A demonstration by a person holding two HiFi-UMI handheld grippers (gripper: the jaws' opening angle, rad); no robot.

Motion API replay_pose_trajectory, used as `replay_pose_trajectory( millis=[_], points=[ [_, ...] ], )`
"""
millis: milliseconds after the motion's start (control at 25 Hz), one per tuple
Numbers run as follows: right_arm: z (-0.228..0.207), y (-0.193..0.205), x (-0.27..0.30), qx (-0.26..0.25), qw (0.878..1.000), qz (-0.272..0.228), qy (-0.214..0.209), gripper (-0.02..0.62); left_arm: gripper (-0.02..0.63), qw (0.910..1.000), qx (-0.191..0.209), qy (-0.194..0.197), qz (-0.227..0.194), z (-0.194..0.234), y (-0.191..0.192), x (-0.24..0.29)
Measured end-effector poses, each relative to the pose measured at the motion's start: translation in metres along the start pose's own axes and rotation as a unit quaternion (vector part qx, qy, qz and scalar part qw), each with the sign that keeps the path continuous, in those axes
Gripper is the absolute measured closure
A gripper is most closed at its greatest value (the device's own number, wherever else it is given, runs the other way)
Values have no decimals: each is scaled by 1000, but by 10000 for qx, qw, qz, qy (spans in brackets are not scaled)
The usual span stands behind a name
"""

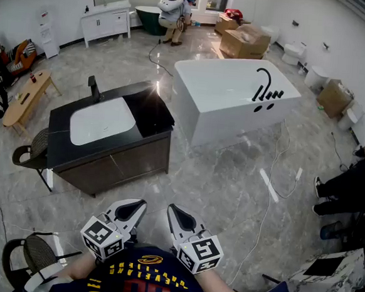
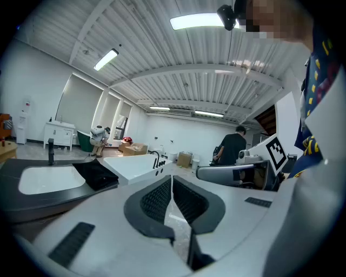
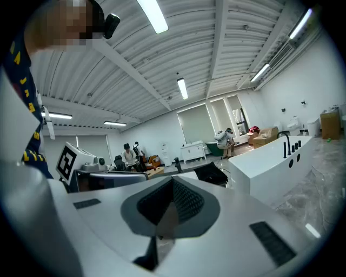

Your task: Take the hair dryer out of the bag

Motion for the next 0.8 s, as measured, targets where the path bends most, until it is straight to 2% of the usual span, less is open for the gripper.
replay_pose_trajectory(
  millis=[440,640,800],
  points=[
    [10,4,15,61,9999,94,77,588,594,9999,-128,51,50,18,4,-8],
    [18,8,39,327,9991,15,276,588,594,9998,-90,112,151,44,2,-17],
    [33,8,68,337,9984,-50,451,588,594,9999,25,98,136,76,-5,-31]
  ],
)
Point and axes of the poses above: the fingertips, and each gripper's own axes: x forward along the fingers, z to its left, y out of its underside, the point moved 10 cm from there along -x, backward along the fingers, and after that the axes turned 3 degrees about y, right-handed, at the moved point
